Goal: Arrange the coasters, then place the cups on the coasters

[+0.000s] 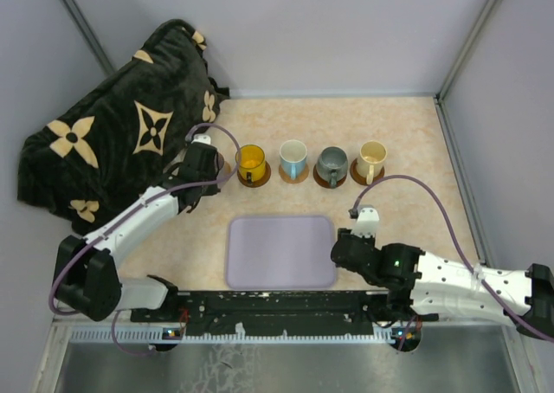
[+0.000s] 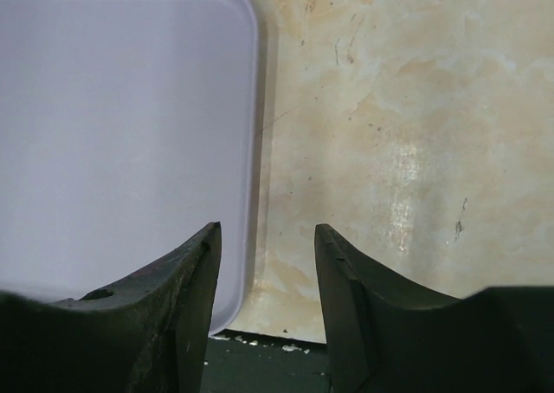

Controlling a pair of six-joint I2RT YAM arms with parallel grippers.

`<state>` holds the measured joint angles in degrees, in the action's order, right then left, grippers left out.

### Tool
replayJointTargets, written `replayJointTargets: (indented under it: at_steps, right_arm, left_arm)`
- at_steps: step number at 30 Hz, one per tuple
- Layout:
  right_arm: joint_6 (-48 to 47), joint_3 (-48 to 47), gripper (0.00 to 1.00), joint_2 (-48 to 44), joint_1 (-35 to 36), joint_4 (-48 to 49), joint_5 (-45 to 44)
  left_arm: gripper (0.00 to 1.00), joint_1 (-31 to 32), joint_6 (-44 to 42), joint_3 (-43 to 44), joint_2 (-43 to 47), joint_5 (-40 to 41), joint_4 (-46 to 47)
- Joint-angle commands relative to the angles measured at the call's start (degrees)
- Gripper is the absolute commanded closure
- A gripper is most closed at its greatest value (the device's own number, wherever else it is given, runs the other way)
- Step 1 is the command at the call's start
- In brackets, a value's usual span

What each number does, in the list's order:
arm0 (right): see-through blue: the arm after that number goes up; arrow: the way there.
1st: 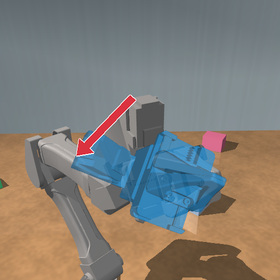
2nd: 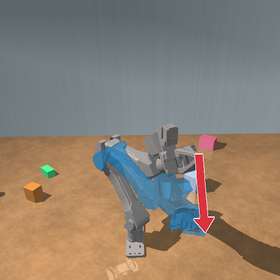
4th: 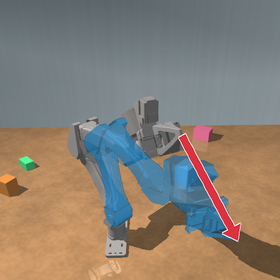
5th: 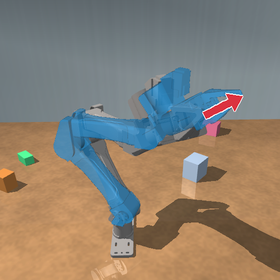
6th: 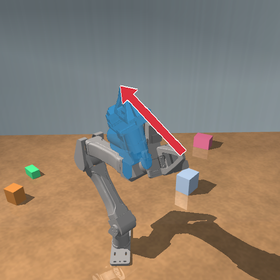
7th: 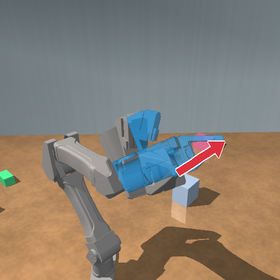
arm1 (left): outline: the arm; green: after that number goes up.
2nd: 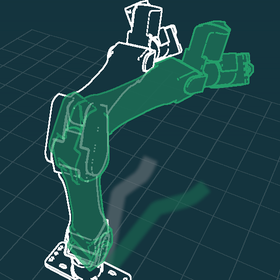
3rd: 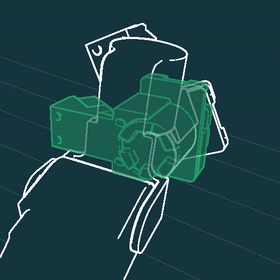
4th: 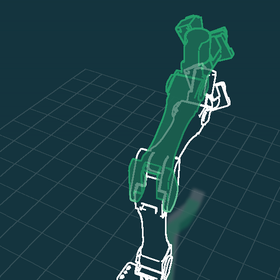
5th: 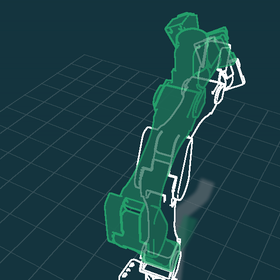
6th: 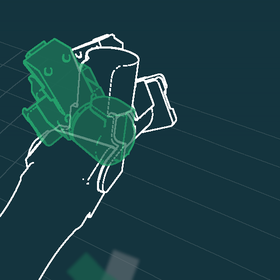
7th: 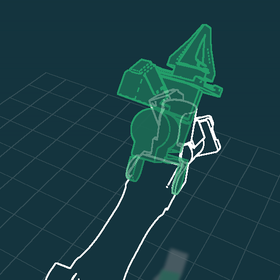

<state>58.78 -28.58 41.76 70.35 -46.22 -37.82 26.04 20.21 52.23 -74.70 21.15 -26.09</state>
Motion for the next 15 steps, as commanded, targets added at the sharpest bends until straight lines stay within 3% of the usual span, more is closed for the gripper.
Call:
replayJointTargets:
  at_steps: [1, 15]
  right_arm:
    - [1.6, -3.3, 0.52, -0.3, 0.4, -0.8, -3.9]
    - [2.7, -4.0, 0.52, 1.0, 0.4, -0.4, -3.1]
  left_arm:
    - [1.0, -0.5, -4.1, 0.5, -0.7, 2.1, 13.9]
    - [1.0, -1.6, -6.1, -0.7, -5.9, 4.7, 21.5]
